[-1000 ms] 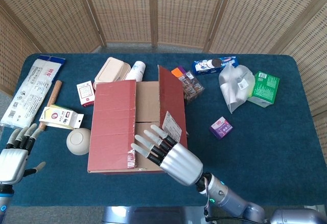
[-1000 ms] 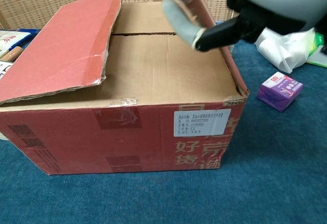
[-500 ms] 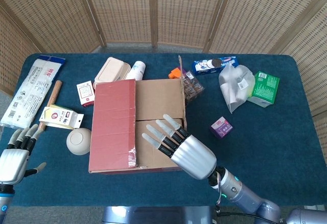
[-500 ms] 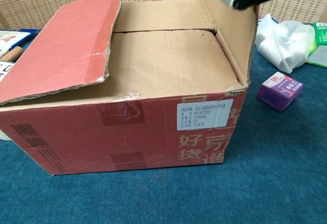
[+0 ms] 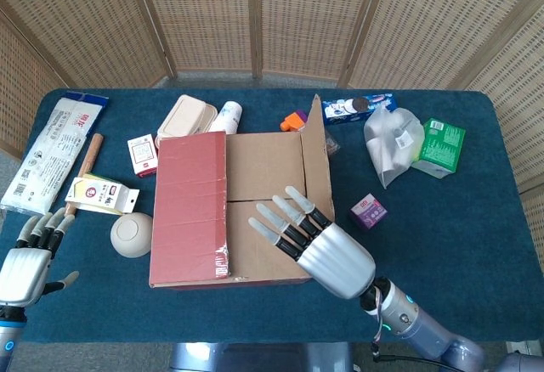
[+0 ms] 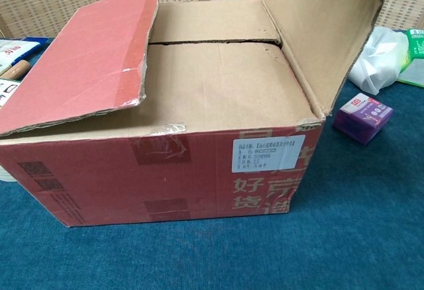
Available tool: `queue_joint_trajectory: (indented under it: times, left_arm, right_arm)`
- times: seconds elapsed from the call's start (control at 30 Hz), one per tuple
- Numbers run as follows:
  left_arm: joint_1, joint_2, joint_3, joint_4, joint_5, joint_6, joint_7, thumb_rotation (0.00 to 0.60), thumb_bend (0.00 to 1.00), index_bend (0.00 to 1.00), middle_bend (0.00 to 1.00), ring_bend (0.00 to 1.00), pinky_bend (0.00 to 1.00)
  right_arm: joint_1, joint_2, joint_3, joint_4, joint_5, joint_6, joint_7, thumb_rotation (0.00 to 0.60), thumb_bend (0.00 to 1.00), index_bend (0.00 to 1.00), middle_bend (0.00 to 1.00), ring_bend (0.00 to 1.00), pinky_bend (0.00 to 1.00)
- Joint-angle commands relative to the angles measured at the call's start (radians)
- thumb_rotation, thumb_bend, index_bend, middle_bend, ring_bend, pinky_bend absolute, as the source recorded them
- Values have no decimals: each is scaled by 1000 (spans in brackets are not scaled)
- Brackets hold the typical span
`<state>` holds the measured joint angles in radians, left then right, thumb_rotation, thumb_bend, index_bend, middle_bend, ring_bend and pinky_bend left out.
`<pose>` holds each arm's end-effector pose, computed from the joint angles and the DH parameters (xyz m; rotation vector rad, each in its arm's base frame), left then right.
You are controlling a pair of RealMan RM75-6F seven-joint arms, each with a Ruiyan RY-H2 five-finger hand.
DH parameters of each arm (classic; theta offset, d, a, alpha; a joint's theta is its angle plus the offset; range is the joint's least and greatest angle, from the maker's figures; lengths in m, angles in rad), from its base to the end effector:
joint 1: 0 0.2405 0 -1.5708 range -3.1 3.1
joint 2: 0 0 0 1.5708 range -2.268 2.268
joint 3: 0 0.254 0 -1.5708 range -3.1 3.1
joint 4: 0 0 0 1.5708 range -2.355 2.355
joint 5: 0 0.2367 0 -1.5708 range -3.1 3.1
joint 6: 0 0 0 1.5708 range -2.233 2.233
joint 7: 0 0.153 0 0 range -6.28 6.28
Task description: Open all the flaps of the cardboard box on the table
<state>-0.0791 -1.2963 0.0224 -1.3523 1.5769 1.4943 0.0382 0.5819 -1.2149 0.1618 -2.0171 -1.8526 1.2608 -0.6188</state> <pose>-0.3494 0.1752 0.0869 -1.5186 -0.8252 -0.8103 -0.0393 -0.2371 0.0745 1.9325 -0.0541 1.3797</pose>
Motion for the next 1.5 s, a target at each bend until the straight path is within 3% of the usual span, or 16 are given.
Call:
queue_joint_trajectory:
  times: [0.03, 0.57, 1.27, 1.33, 1.5]
  left_arm:
    - [-1, -1, 0, 0, -1, -2, 1, 600, 96, 66, 0, 0, 0]
    - [-1, -2, 4, 1, 3, -3, 1, 600, 96, 67, 0, 0, 0]
    - [-2, -5, 6, 3, 1, -9, -2, 600, 96, 66, 0, 0, 0]
    - [-1, -3, 6, 2, 1, -8, -4, 600, 96, 67, 0, 0, 0]
    - [-1, -2, 6, 1, 1, -8, -7, 600, 96, 67, 0, 0, 0]
  right_arm:
    - [-11, 22, -4, -11, -10, 1, -17, 600, 690, 0, 0, 0, 0]
    - [-47, 77, -19, 31, -10, -25, -101, 600, 687, 0, 0, 0, 0]
    - [-81, 122, -55, 48, 93, -108, -155, 600, 662, 0, 0, 0, 0]
    - [-83, 121, -53, 59, 95, -100, -135, 600, 637, 0, 0, 0, 0]
    - [-76, 110, -52, 94, 94, -88, -40, 600, 419, 0, 0, 0, 0]
